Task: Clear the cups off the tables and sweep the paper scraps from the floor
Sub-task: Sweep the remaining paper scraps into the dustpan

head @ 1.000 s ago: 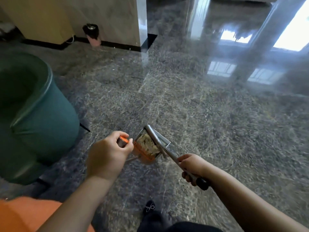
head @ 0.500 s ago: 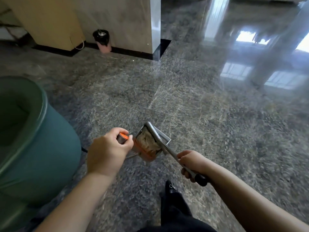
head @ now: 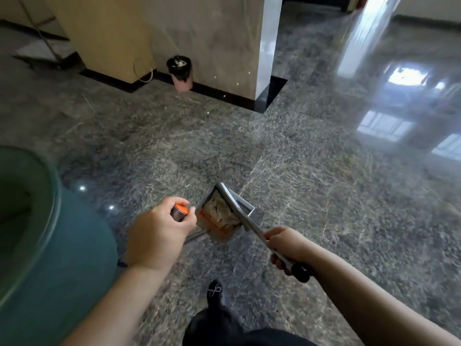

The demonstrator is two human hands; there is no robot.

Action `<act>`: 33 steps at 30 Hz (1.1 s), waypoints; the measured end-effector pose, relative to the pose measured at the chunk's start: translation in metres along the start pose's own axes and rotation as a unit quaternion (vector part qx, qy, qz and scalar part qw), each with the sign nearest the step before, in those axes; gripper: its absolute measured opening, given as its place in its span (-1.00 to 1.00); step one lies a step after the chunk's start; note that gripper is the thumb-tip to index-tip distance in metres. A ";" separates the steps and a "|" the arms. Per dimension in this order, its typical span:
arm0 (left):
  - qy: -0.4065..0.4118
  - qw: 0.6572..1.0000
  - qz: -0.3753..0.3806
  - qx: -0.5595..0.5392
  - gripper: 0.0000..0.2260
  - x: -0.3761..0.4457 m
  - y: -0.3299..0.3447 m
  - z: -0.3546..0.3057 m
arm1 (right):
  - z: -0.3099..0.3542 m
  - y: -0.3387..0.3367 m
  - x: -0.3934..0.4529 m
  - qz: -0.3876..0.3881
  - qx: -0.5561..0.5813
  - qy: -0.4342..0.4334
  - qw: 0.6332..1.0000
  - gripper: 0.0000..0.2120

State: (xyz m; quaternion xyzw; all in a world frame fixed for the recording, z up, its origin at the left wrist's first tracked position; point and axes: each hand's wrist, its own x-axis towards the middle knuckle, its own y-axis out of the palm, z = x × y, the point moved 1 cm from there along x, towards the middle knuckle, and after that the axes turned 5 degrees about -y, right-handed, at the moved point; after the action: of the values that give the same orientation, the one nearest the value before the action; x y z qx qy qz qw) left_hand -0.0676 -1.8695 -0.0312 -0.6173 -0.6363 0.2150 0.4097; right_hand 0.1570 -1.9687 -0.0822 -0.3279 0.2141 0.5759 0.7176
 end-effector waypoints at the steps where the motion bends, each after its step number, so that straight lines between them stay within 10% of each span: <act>1: 0.004 1.000 -0.002 0.002 -0.87 0.018 0.006 0.001 | 0.013 -0.004 0.015 0.002 -0.008 -0.004 1.000 -0.68; 33: -0.030 0.997 -0.060 0.035 -0.87 0.579 0.192 -0.032 | 0.432 -0.132 0.461 0.036 -0.035 -0.043 0.998 -0.80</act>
State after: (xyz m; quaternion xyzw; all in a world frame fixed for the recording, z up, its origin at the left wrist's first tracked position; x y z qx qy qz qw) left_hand 0.1309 -1.2925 -0.0146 -0.5562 -0.6764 0.2307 0.4241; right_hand 0.3676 -1.3587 -0.0690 -0.3205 0.1744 0.6219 0.6929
